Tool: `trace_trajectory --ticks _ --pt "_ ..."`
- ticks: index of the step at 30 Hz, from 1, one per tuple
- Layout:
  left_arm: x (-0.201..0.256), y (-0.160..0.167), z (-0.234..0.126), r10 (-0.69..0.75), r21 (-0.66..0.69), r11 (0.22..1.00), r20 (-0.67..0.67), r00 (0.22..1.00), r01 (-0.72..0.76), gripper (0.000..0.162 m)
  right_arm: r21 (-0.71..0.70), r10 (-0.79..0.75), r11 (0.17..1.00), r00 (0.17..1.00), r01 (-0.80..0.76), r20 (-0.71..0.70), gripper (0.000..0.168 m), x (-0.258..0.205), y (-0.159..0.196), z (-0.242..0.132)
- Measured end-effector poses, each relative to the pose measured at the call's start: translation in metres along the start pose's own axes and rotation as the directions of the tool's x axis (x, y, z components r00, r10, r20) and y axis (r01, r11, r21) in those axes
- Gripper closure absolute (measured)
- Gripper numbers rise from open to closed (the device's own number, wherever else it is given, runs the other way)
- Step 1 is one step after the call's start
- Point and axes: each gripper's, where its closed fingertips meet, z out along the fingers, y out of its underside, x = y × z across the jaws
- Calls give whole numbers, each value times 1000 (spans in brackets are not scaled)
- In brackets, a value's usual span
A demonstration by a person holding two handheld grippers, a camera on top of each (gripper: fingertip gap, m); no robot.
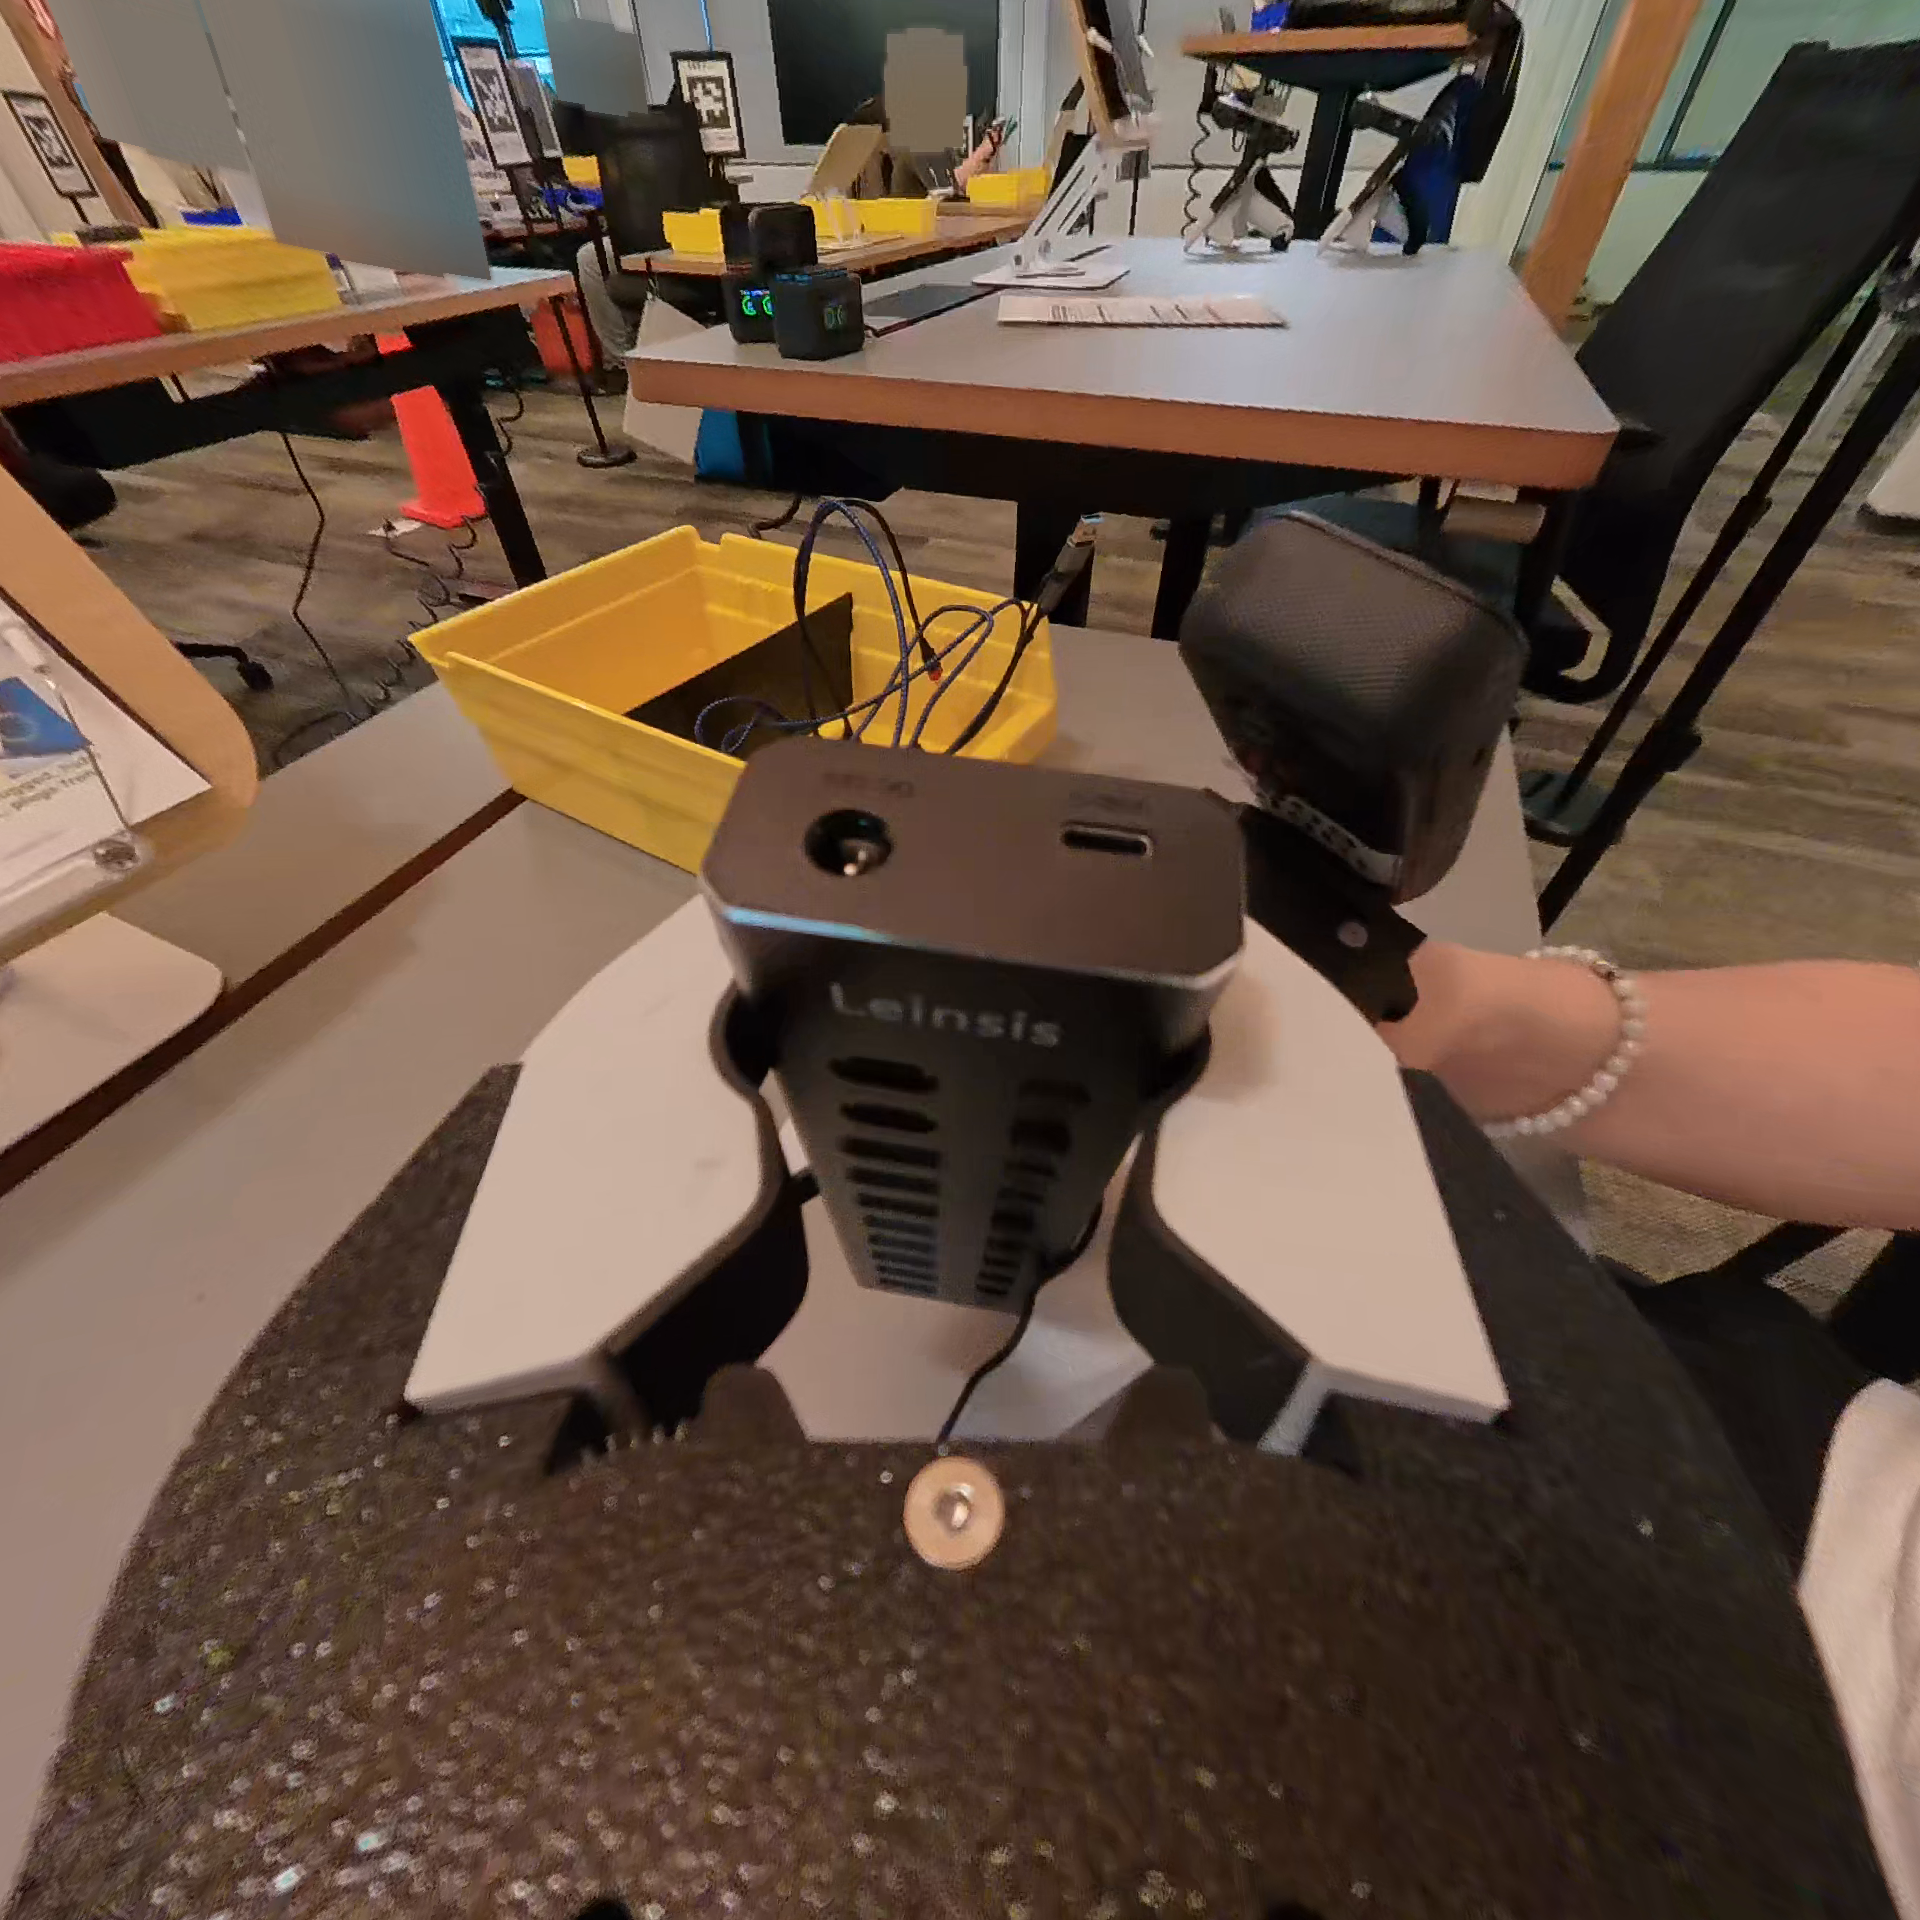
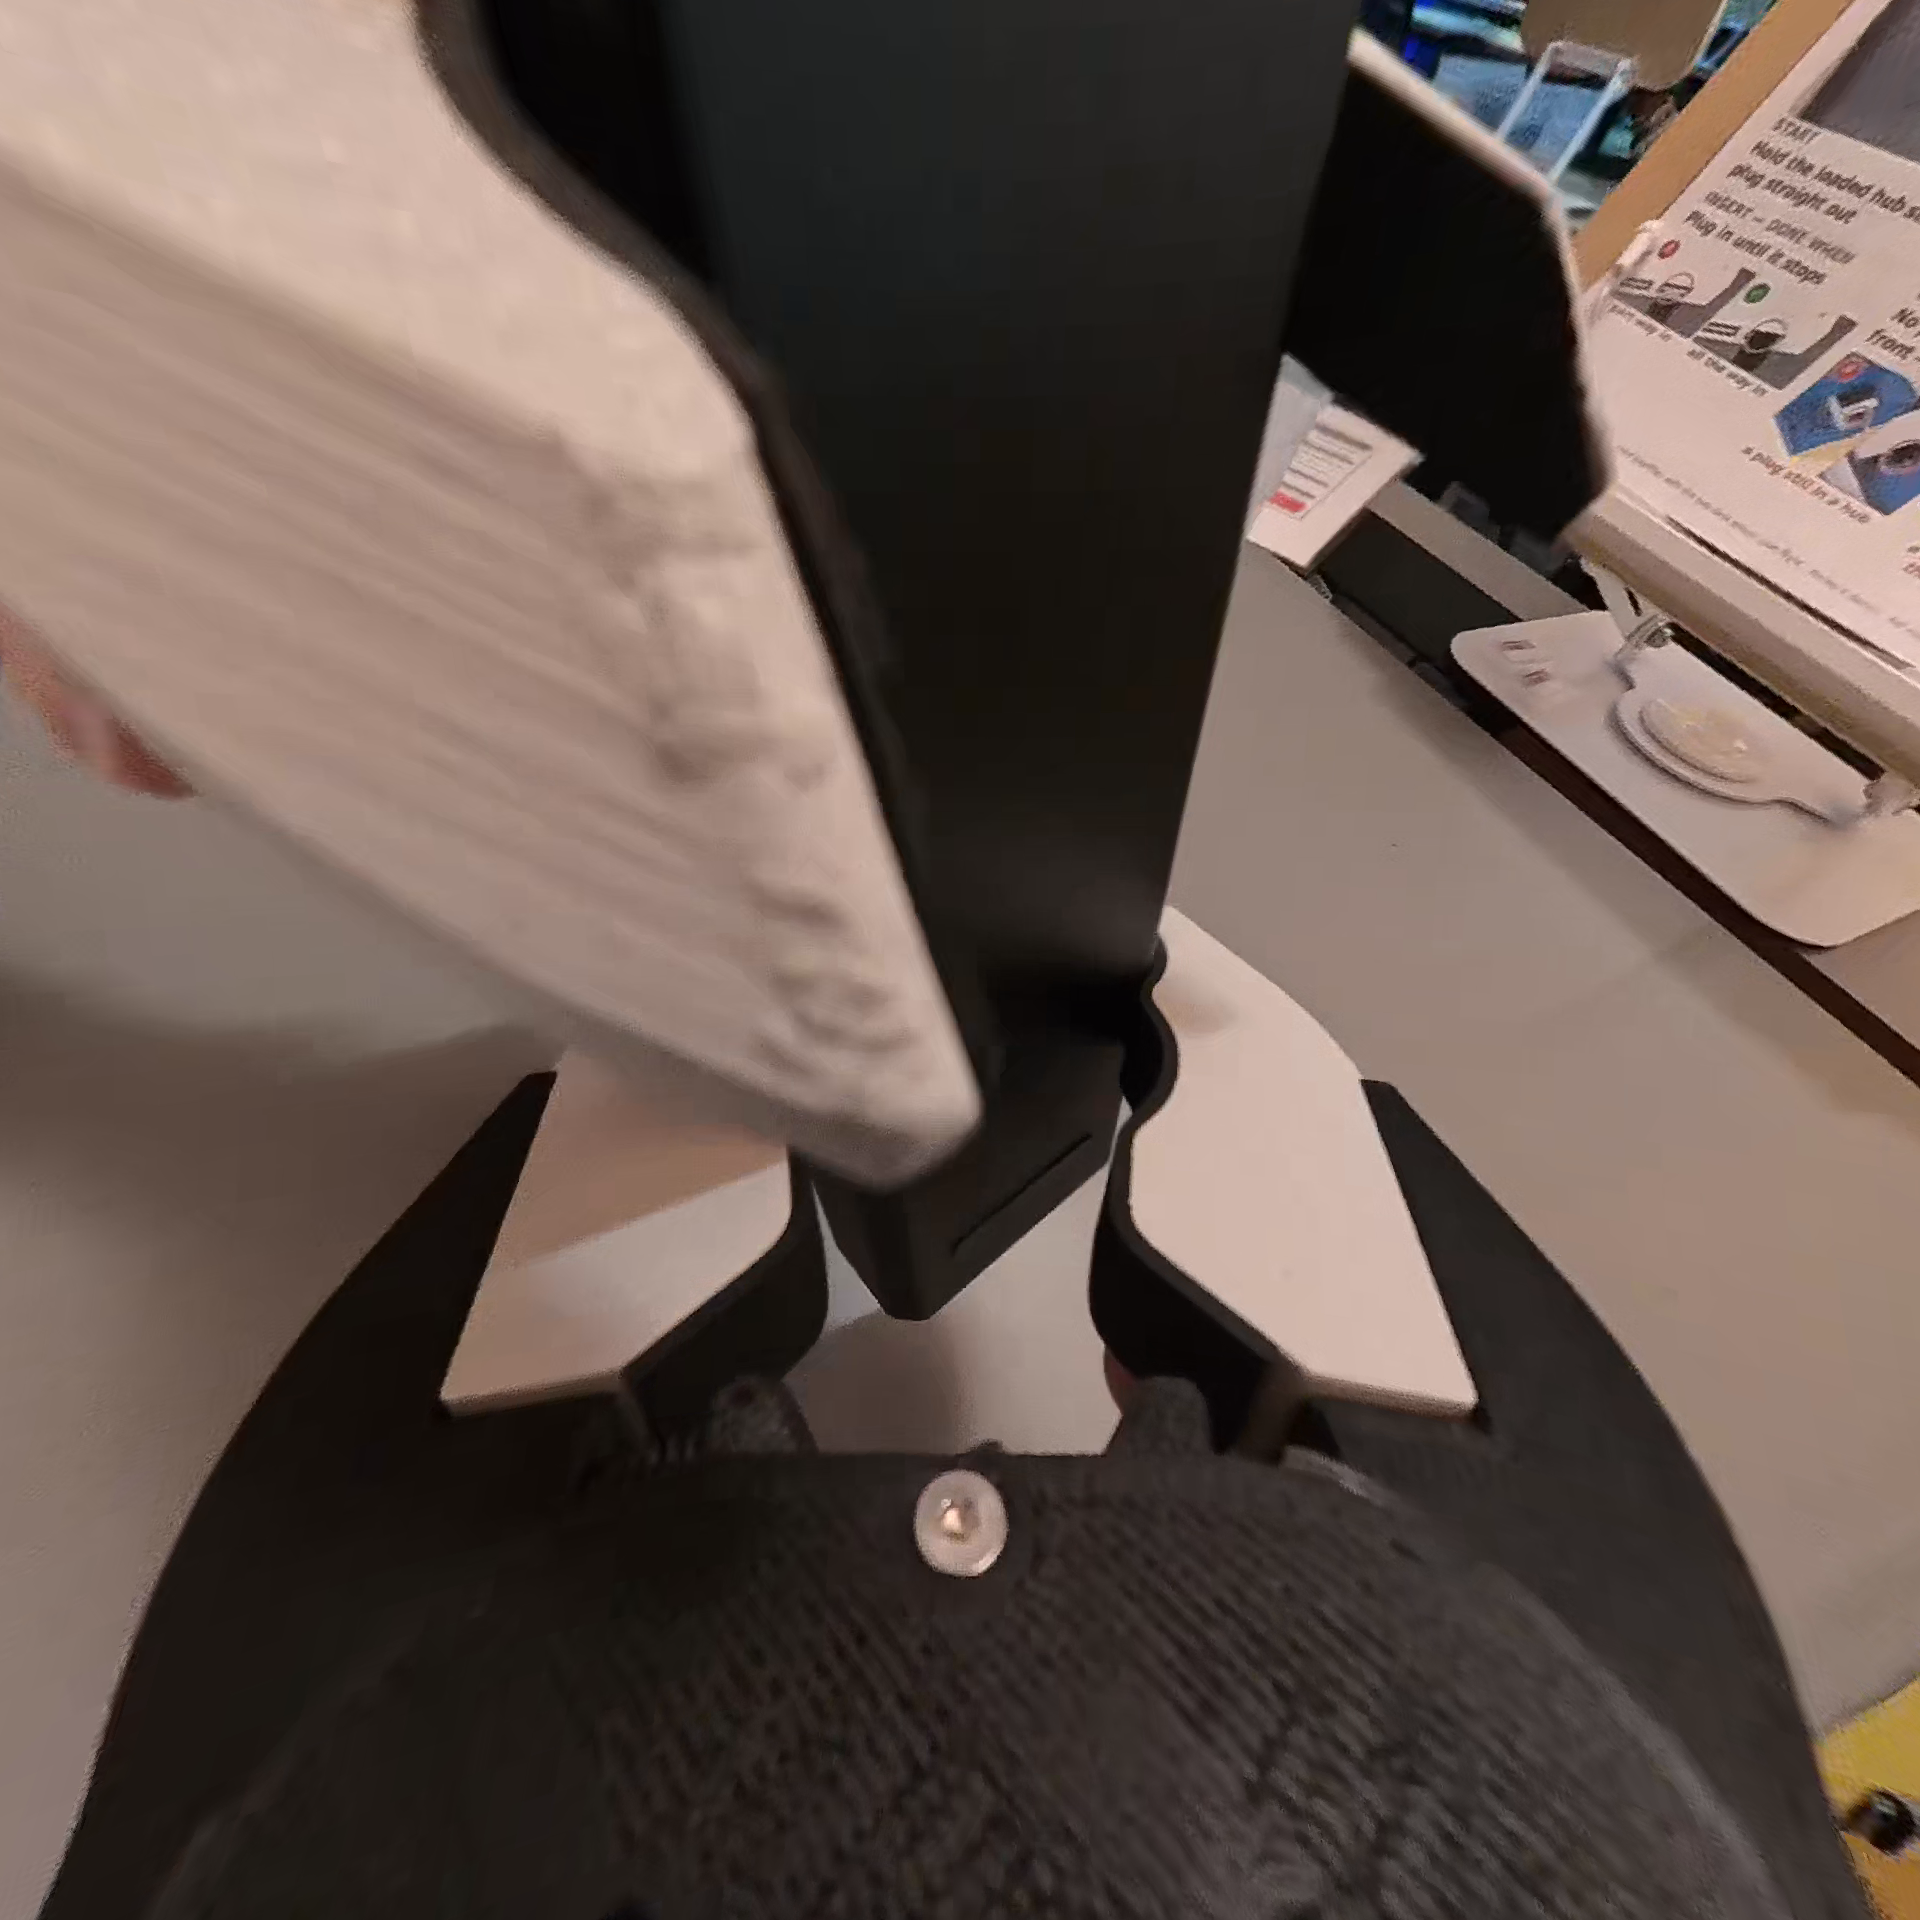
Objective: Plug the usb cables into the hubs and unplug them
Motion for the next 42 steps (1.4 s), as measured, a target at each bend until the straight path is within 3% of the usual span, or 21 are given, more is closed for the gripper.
trace_trajectory --ticks 4,6,8,11,14,28,32,39,42 --pt "0 -3 -3 -115 60 991 -122 986 123 90 86 30 996 996 -37 89 99 -3 -5 -8" --pt "8 -13 -9 -154 137 971 -263 953 195 90 156 96 980 976 -127 194 80 -13 -16 -14" --pt "15 -15 -12 -129 157 969 -337 933 190 90 152 112 974 944 -166 310 86 -28 -19 -17" --pt "21 -10 -6 -59 107 989 -332 941 100 90 112 28 992 964 -60 265 92 -30 -8 -9" --pt "24 -10 -2 -29 75 996 -311 950 55 90 139 35 987 961 -76 274 94 -32 -10 -7" --pt "18 -4 -6 -77 63 993 -342 937 105 90 182 66 975 952 -124 298 95 -34 -11 -4" --pt "21 9 0 -69 25 996 -318 946 81 90 234 132 949 938 -213 319 92 -32 -25 -6" --pt "22 11 4 -58 18 998 -303 951 67 90 258 126 942 938 -216 323 93 -33 -26 -6" --pt "25 12 7 -42 11 999 -316 948 48 90 212 73 967 955 -138 288 94 -36 -19 -2"
